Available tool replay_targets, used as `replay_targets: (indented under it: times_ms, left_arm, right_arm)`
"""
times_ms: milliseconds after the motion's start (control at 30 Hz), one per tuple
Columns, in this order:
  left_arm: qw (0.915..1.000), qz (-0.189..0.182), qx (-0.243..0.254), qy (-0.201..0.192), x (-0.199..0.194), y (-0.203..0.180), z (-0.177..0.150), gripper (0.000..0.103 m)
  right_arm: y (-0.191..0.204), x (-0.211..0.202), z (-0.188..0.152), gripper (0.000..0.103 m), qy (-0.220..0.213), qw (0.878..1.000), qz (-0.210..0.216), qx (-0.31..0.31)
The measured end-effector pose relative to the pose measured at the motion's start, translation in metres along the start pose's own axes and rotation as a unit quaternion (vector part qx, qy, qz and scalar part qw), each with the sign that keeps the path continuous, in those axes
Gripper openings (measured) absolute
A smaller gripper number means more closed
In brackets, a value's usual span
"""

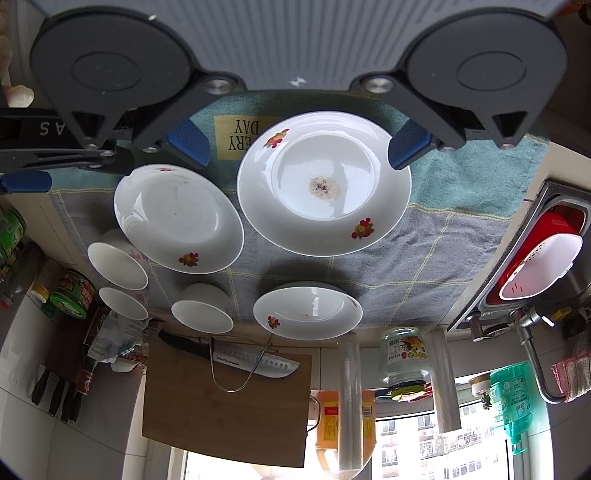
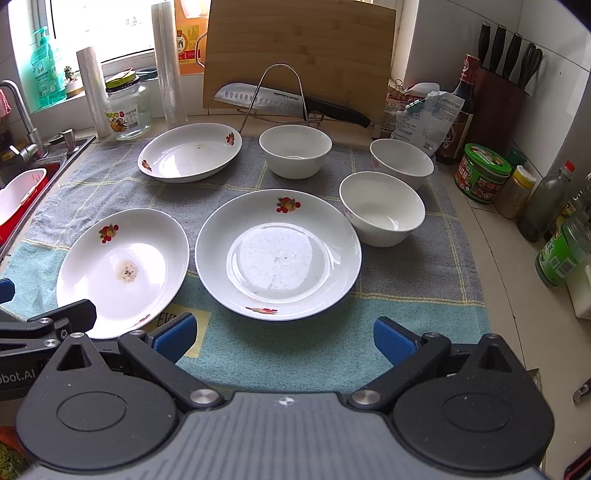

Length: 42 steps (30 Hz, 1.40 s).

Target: Organize plates and bowls

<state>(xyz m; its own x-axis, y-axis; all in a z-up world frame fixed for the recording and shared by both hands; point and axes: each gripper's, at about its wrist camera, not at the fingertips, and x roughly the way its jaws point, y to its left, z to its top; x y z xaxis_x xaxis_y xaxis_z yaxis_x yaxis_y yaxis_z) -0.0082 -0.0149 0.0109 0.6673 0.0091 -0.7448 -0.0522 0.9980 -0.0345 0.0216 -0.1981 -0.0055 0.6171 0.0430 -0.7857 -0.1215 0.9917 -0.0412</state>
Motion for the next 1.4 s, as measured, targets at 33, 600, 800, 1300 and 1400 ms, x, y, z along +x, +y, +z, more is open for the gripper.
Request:
replay_targets:
  times_ms: [33,600,800,1300,1400]
  left_arm:
    - [1.0,0.0,0.0,0.0,-0.0001,-0.0001,0.0,0.102]
    - [1.0,0.002,0.001,-0.001,-0.0007,-0.0035,-0.0001,0.102]
    - [1.0,0.006,0.0,-0.003,-0.0022,-0.0068,0.0006,0.102]
    - [0.9998,0.015,-0.007,-0.008,-0.0035,-0.0073,-0.0003,0.102]
    - [0.9998,0.016,-0.011,-0.011,-0.0039,-0.0055,-0.0011,0.102]
  right_arm:
    - [-0.0001,0.0,0.0001,0.103,0.0,1.0,0.0,0.0]
    - [-0.0039,-0.0019,0.0007,0.103,-0.003,1.0,0.001,-0.001]
    - [-0.0041,-0.001,0.0007,0.103,-0.004,1.0,0.004,-0.002]
    - [-0.0076,-0.0029,0.0021,0.103,-0.021,1.0,0.016,-0.016]
    - [-0.0079,-0.0022,0.0023,0.103,-0.03,0.999,0.028,-0.024]
